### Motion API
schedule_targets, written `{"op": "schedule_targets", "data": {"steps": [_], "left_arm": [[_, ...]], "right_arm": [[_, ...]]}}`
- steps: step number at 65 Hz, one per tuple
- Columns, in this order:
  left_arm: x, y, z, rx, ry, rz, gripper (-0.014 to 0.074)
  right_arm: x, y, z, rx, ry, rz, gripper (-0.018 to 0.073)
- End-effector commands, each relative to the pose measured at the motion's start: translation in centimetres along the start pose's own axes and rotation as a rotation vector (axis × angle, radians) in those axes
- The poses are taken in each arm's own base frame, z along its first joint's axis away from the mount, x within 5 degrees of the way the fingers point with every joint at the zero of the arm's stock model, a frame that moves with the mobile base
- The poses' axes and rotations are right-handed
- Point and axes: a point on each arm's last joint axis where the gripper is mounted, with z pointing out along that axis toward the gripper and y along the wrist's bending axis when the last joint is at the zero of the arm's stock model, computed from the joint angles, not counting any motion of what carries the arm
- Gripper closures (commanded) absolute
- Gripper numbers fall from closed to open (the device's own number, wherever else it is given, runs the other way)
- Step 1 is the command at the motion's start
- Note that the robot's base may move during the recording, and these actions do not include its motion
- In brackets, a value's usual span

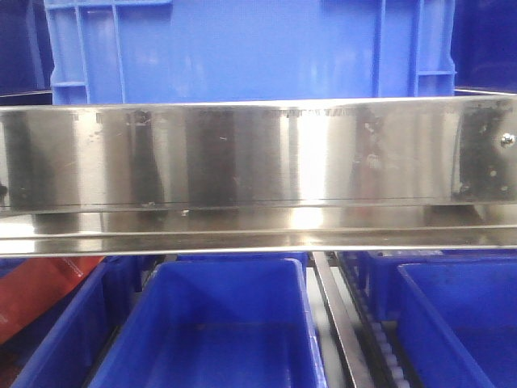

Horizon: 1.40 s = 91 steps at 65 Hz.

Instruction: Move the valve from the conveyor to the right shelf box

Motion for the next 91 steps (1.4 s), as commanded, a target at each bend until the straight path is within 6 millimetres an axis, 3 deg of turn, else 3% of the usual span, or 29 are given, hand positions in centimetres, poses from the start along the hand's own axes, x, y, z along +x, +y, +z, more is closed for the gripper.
{"op": "schedule_targets", "data": {"steps": [1,15,27,48,58,67,82,91], "left_arm": [[-0.9,-1.0,-2.1,0.017,-0.043,0.036,0.0707],[-0.2,-1.8,-6.7,0.009,-0.15,0.099,0.0707],[3.1,-1.5,-11.3,-0.028,-0.276,0.088,0.0707],[11.8,-0.9,-18.5,-0.067,-0.416,0.087,0.0707],[16.1,-0.7,-21.0,-0.064,-0.446,0.089,0.0707],[18.6,-0.7,-23.0,-0.055,-0.491,0.095,0.0707],[19.7,-1.0,-26.3,-0.04,-0.631,0.107,0.0707],[19.9,-1.1,-27.1,-0.036,-0.662,0.11,0.0707]], "right_arm": [[-1.0,0.2,-1.6,-0.004,-0.037,-0.01,0.0721],[-1.9,0.5,-5.7,0.002,-0.097,-0.033,0.0721],[-0.3,0.5,-10.0,0.018,-0.173,-0.052,0.0721],[6.2,0.4,-17.2,0.028,-0.265,-0.051,0.0721],[9.7,0.4,-20.3,0.028,-0.287,-0.052,0.0721],[12.1,0.5,-23.0,0.026,-0.333,-0.054,0.0721],[12.6,0.7,-26.9,0.02,-0.457,-0.059,0.0721],[12.6,0.7,-27.9,0.019,-0.499,-0.061,0.0721]]}}
